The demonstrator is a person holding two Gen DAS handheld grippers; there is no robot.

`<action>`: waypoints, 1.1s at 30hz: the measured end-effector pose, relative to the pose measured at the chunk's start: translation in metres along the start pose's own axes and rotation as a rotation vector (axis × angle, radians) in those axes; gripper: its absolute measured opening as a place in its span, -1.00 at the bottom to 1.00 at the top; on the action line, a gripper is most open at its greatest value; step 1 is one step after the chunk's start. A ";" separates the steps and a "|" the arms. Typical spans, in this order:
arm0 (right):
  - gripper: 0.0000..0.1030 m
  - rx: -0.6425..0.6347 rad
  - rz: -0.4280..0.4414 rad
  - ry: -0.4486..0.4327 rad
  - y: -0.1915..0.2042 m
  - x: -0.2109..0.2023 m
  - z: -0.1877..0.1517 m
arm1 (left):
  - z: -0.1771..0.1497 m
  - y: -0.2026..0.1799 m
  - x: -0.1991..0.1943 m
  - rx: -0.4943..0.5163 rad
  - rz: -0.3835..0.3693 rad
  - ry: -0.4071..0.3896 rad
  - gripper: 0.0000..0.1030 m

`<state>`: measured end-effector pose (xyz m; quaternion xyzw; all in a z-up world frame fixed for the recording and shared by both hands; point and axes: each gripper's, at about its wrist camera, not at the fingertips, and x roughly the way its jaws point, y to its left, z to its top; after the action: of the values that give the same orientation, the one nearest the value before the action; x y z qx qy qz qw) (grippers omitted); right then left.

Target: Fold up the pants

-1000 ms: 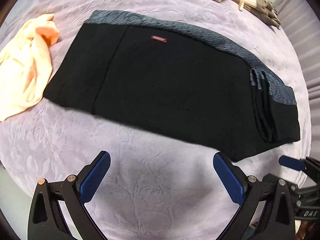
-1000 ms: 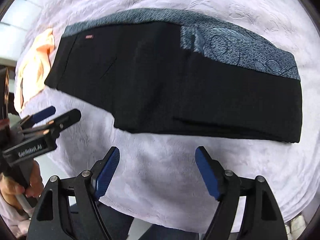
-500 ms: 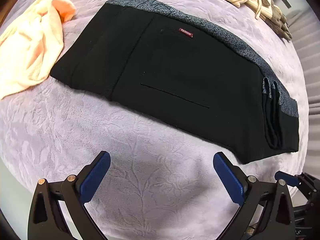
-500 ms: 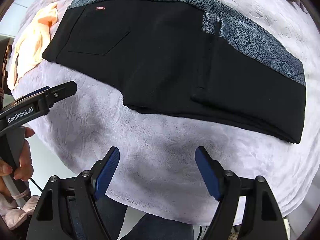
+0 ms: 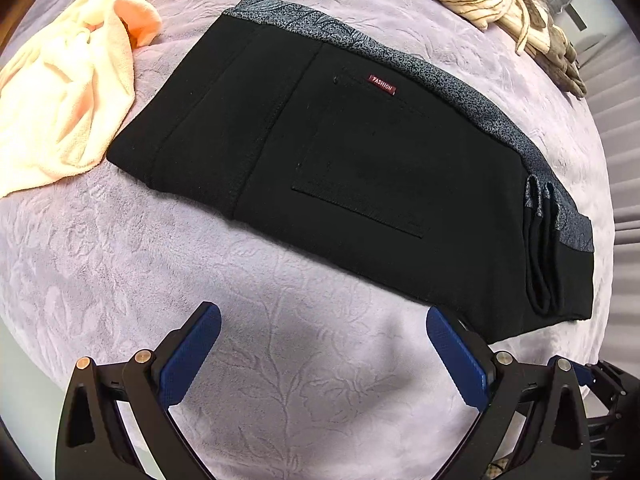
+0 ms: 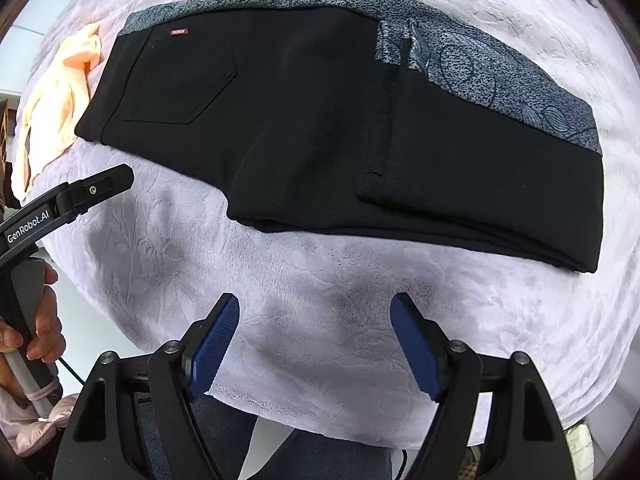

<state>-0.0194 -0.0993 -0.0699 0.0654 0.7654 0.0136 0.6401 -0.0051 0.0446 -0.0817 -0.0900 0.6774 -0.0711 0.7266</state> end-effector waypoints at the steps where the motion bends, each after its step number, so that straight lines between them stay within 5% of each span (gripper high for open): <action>1: 0.57 -0.002 -0.001 -0.001 -0.001 -0.001 0.001 | -0.001 -0.007 0.001 -0.004 -0.001 0.000 1.00; 10: 0.57 -0.008 -0.006 -0.008 0.000 -0.007 0.004 | 0.006 -0.012 0.001 -0.009 0.000 -0.011 1.00; 21: 0.57 0.016 -0.006 -0.007 -0.004 -0.007 0.003 | 0.047 0.050 0.001 -0.147 -0.010 -0.040 1.00; 33: 0.57 -0.005 -0.014 0.010 0.001 0.000 0.007 | 0.026 0.044 0.011 -0.138 0.040 -0.039 1.00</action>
<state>-0.0121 -0.0985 -0.0712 0.0582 0.7689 0.0114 0.6366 0.0212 0.0864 -0.1003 -0.1275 0.6679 -0.0079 0.7332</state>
